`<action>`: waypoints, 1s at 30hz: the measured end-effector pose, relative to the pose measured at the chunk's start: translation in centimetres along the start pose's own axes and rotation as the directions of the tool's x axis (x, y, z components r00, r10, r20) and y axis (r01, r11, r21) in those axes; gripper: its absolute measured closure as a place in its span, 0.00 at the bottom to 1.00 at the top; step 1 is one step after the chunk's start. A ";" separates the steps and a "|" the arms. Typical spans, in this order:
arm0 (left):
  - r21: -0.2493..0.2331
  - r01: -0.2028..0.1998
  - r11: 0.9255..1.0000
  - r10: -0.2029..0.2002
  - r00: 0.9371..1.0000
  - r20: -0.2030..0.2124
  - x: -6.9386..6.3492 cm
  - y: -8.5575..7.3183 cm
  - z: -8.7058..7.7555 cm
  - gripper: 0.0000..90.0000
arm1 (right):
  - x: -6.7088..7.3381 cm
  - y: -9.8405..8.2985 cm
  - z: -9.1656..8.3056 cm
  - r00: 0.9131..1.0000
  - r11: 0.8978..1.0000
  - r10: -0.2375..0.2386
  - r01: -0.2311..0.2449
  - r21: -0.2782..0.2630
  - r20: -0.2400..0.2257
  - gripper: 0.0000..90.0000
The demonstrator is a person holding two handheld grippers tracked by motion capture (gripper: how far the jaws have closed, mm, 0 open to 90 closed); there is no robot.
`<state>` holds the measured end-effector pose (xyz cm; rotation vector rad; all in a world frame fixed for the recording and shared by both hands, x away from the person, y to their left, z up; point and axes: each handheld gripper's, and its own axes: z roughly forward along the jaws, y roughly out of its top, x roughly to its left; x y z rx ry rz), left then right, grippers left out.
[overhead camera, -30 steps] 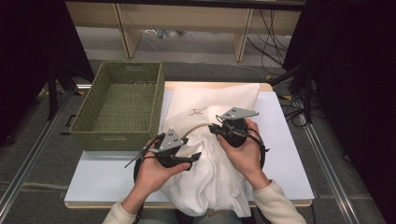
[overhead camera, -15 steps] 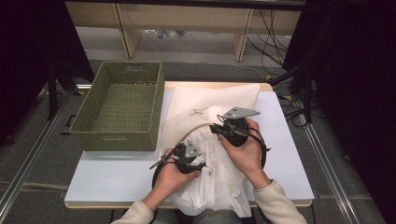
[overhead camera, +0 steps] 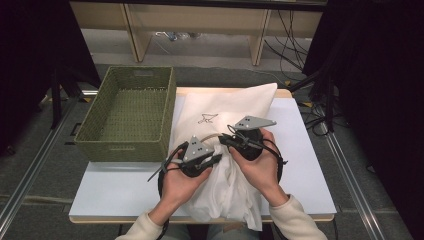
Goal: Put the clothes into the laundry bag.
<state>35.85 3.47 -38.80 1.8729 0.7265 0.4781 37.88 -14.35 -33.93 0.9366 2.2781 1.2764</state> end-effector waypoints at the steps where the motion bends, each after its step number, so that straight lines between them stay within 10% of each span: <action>1: 0.011 0.011 1.000 -0.011 1.000 0.000 0.2 0.2 0.4 0.92 | 0.3 0.1 -0.1 1.000 1.000 -0.004 0.004 -0.008 -0.011 0.99; 6: 0.139 -0.008 0.990 0.019 0.997 -0.077 2.7 -2.1 4.1 0.90 | -0.7 -0.1 -0.2 1.000 1.000 0.021 -0.021 -0.003 0.007 0.99; 9: 0.165 0.054 0.985 -0.044 0.997 -0.065 3.2 -3.9 5.4 0.85 | -1.8 -0.5 0.2 0.998 0.998 0.060 -0.060 0.014 0.026 0.99; 22: 0.004 -0.021 1.000 0.020 0.997 0.071 -1.2 -0.5 -0.7 0.41 | -2.6 -0.8 0.5 0.996 0.996 0.084 -0.086 0.028 0.042 0.99; 30: 0.144 -0.094 0.985 0.086 0.994 0.063 -2.6 -3.0 3.9 0.30 | -2.6 -0.8 0.5 0.997 0.998 0.059 -0.060 0.028 0.042 0.99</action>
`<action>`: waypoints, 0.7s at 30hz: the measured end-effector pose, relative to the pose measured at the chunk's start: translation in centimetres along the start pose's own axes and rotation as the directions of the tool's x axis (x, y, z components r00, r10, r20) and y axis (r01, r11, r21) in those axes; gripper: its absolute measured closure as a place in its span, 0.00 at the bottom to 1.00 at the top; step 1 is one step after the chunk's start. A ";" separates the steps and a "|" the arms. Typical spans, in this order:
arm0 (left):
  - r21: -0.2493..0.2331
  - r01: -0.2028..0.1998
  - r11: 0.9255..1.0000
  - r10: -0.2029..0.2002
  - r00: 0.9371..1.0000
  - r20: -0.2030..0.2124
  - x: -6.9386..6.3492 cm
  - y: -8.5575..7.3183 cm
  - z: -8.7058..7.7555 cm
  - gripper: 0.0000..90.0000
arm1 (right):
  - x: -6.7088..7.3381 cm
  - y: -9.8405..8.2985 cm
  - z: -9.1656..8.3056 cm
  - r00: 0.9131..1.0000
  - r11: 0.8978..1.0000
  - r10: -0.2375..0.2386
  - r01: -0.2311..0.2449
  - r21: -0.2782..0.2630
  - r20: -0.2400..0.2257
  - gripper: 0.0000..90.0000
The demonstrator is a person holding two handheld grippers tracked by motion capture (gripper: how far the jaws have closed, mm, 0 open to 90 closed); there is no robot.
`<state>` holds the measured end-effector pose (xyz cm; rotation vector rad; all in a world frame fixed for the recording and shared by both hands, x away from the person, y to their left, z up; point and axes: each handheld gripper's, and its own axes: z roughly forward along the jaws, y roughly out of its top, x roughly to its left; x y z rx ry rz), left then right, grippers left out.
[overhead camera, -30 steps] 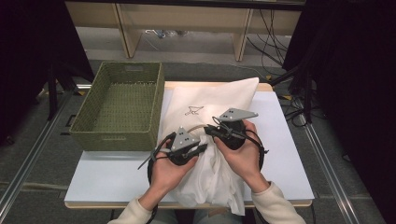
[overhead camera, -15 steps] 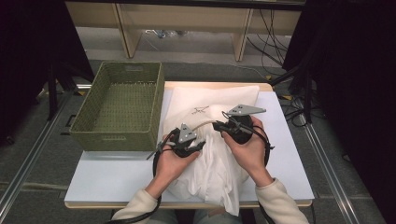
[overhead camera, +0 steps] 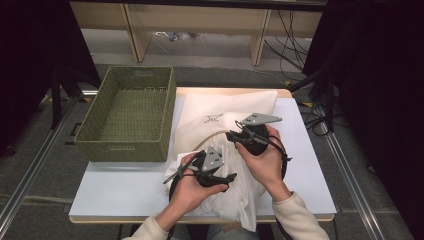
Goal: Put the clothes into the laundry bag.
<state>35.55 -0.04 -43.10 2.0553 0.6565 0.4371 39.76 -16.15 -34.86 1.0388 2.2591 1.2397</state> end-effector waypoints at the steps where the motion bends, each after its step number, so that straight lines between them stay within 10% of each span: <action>1: 0.025 -0.015 1.000 0.015 1.000 -0.022 0.1 -0.2 0.7 0.31 | 0.0 0.0 0.0 1.000 1.000 0.003 -0.003 0.003 0.000 0.99; 7: 0.051 -0.012 0.999 0.016 0.996 -0.090 0.9 -0.3 2.3 0.62 | 0.0 -0.1 0.2 1.000 1.000 0.012 -0.012 0.010 -0.002 0.99; 10: -0.003 0.049 0.999 -0.049 0.992 -0.116 1.1 -0.6 3.0 0.79 | 0.2 -0.1 0.3 1.000 1.000 0.000 0.000 0.007 0.001 0.99; 13: 0.097 -0.053 0.994 0.062 0.994 -0.088 2.3 -0.2 1.7 0.88 | 0.5 0.0 0.1 1.000 1.000 -0.015 0.015 -0.002 -0.007 0.99; 14: -0.013 0.047 0.999 -0.048 0.991 -0.125 1.8 -0.2 2.2 0.90 | 0.7 0.1 -0.1 1.000 1.000 0.005 -0.005 0.002 -0.011 0.99; 21: -0.120 0.058 0.991 -0.085 0.969 -0.233 4.4 0.9 -0.5 0.91 | 1.2 0.7 -0.9 0.999 0.997 -0.041 0.041 -0.063 -0.009 0.99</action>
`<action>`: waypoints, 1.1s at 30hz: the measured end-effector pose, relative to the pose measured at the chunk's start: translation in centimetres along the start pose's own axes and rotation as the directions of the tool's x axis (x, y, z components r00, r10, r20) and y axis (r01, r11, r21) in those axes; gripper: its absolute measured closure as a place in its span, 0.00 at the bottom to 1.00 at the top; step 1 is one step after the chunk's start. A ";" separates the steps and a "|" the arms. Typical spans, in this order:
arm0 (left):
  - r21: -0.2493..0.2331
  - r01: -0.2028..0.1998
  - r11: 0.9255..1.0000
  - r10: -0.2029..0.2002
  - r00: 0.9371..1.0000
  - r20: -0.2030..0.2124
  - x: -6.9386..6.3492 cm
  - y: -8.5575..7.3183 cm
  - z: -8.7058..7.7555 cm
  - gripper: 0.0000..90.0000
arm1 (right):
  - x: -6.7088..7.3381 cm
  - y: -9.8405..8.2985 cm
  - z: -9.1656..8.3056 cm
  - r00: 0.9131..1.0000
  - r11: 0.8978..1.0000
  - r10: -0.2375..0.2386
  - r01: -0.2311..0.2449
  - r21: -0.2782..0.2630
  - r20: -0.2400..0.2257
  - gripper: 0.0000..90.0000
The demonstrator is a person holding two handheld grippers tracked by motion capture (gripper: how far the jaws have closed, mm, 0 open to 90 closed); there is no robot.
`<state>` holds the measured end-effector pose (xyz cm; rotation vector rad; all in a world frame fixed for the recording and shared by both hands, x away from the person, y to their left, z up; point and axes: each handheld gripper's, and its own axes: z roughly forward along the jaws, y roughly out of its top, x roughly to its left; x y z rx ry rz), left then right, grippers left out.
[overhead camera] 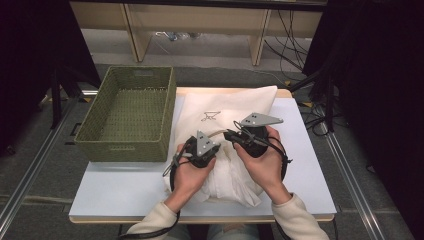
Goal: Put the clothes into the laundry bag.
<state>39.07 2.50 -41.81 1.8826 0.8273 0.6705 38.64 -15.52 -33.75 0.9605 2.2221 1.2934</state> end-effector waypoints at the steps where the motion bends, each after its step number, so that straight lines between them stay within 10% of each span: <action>1: 0.004 -0.009 1.000 0.009 1.000 -0.007 0.2 0.0 0.0 0.91 | 0.0 0.0 0.1 1.000 1.000 0.011 -0.011 -0.001 -0.003 0.99; 11: 0.109 -0.063 0.992 0.061 0.998 0.019 -0.9 -2.2 2.6 0.75 | -1.1 -1.0 1.2 0.999 0.996 0.053 -0.053 0.069 0.007 0.99; 17: 0.052 -0.007 0.999 0.002 0.996 0.088 -1.2 -1.5 0.3 0.51 | -1.2 -1.0 1.1 0.999 0.996 0.047 -0.049 0.070 0.019 0.99; 26: 0.009 0.026 1.000 -0.027 0.989 0.146 -0.3 -1.5 -5.7 0.39 | -1.1 -0.9 1.0 0.998 0.996 0.055 -0.057 0.068 0.022 0.98; 33: 0.118 -0.021 0.993 0.007 0.994 0.111 0.7 -3.6 -5.6 0.32 | -1.0 -0.9 1.1 0.998 0.996 0.052 -0.054 0.070 0.017 0.98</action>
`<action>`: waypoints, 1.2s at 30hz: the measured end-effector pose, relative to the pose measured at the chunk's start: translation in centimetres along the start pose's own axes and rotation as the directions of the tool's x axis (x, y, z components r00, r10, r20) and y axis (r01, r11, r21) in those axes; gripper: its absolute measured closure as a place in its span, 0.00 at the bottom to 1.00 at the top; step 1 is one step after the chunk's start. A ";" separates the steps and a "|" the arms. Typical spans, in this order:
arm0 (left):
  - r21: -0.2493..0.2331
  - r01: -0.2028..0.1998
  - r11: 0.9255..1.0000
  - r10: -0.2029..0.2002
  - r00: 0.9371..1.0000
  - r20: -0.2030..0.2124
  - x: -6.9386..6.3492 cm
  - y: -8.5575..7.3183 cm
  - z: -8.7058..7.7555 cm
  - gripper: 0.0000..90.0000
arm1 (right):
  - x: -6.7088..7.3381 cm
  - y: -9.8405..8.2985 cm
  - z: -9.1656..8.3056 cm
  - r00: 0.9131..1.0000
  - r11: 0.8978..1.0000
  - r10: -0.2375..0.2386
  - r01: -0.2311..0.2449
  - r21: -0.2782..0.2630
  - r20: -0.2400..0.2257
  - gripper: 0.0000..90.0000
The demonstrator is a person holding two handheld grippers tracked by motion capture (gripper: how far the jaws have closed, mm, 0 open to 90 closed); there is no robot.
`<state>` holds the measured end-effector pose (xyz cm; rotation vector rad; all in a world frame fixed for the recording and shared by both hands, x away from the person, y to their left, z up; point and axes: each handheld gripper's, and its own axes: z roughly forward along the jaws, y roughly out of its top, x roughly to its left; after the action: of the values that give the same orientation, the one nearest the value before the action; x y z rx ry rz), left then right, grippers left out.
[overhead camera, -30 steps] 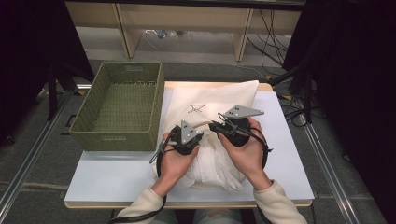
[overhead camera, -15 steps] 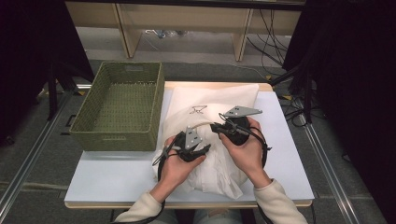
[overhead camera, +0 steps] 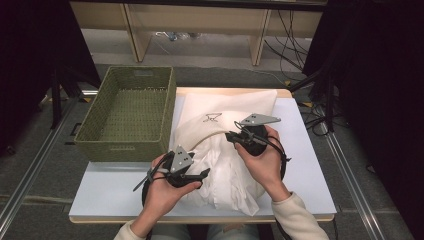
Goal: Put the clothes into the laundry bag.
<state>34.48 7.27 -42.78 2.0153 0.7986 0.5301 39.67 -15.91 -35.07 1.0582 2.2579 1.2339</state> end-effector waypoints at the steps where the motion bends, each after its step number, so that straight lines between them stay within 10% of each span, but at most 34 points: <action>1: 0.023 -0.007 1.000 0.007 1.000 0.005 0.1 -0.4 0.5 0.32 | 0.0 0.0 0.0 1.000 1.000 0.002 -0.002 0.002 0.000 0.98; 3: 0.070 -0.060 0.996 0.059 0.998 0.004 0.6 -1.3 1.6 0.32 | -0.1 0.0 0.0 1.000 1.000 -0.018 0.018 -0.003 0.011 0.98; 19: 0.030 -0.072 0.997 0.073 0.996 -0.054 0.8 -3.1 3.4 0.69 | 0.2 -0.1 0.3 1.000 1.000 -0.015 0.015 0.001 -0.001 0.98; 28: -0.071 0.025 0.997 -0.026 1.000 -0.016 -0.1 -2.0 2.0 0.92 | 0.2 -0.1 0.2 1.000 1.000 -0.021 0.021 0.001 -0.005 0.98; 36: -0.232 0.049 0.971 -0.040 0.998 0.043 -1.3 1.8 -0.5 0.93 | 1.1 0.2 -0.1 0.999 1.000 -0.013 0.013 -0.010 -0.029 0.98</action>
<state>33.82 5.90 -41.04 1.7823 0.7217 0.5320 38.95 -15.04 -34.75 1.0270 2.2742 1.2614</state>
